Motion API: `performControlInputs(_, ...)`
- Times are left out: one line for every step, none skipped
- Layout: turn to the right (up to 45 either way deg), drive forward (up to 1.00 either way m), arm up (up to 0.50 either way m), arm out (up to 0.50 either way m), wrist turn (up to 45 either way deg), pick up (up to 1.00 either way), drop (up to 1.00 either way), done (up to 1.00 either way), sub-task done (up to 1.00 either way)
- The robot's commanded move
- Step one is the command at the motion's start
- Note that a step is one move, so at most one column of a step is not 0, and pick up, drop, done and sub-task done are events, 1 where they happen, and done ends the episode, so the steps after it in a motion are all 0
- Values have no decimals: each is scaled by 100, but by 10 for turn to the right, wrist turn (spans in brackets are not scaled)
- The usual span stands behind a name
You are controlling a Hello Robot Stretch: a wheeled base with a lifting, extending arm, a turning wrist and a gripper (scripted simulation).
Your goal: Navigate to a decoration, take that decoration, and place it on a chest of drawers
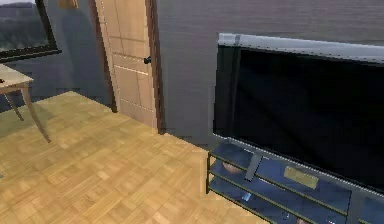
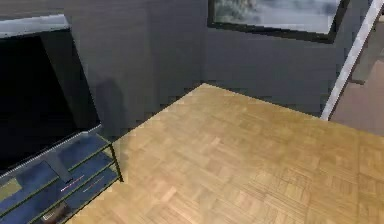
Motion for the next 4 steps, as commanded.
performControlInputs(0,40,0,0,0,0,0,0,0)
performControlInputs(-450,0,0,0,0,0,0,0,0)
performControlInputs(-60,0,0,0,0,0,0,0,0)
performControlInputs(0,75,0,0,0,0,0,0,0)
